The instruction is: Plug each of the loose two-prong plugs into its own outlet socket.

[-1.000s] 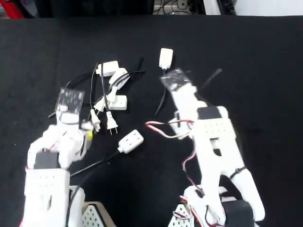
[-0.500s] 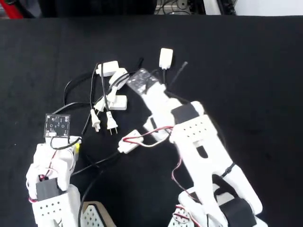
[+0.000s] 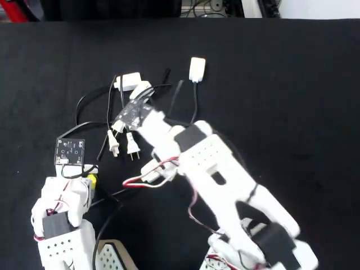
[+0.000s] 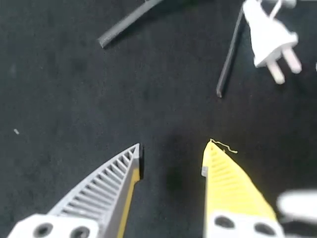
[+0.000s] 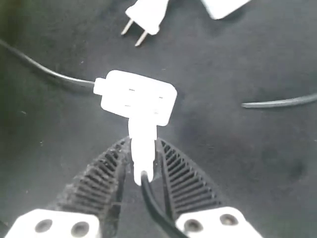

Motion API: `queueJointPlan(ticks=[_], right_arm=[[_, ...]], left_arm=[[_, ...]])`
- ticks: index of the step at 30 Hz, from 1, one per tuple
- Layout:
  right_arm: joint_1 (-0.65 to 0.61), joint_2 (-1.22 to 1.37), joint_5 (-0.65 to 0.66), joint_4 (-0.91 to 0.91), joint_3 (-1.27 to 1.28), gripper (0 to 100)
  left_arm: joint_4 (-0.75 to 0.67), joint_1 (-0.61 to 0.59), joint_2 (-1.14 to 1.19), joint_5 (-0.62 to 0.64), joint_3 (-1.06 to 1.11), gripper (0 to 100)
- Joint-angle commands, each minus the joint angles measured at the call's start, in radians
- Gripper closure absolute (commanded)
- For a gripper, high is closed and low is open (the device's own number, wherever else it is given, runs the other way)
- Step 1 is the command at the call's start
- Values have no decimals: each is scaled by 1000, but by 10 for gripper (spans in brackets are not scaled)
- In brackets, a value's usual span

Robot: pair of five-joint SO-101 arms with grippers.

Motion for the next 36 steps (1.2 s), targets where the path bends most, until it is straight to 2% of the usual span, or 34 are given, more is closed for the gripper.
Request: queueJointPlan(ticks=[1, 9, 21, 36], right_arm=[[-15, 101, -40, -63, -53, 987], [-12, 147, -54, -78, -59, 987], [84, 154, -100, -138, -54, 987], [86, 157, -104, -193, 10, 987]], left_arm=[[12, -1, -12, -6, -12, 791], [12, -2, -12, -6, -10, 791], [12, -7, -12, -6, -10, 791], [12, -7, -12, -6, -10, 791]])
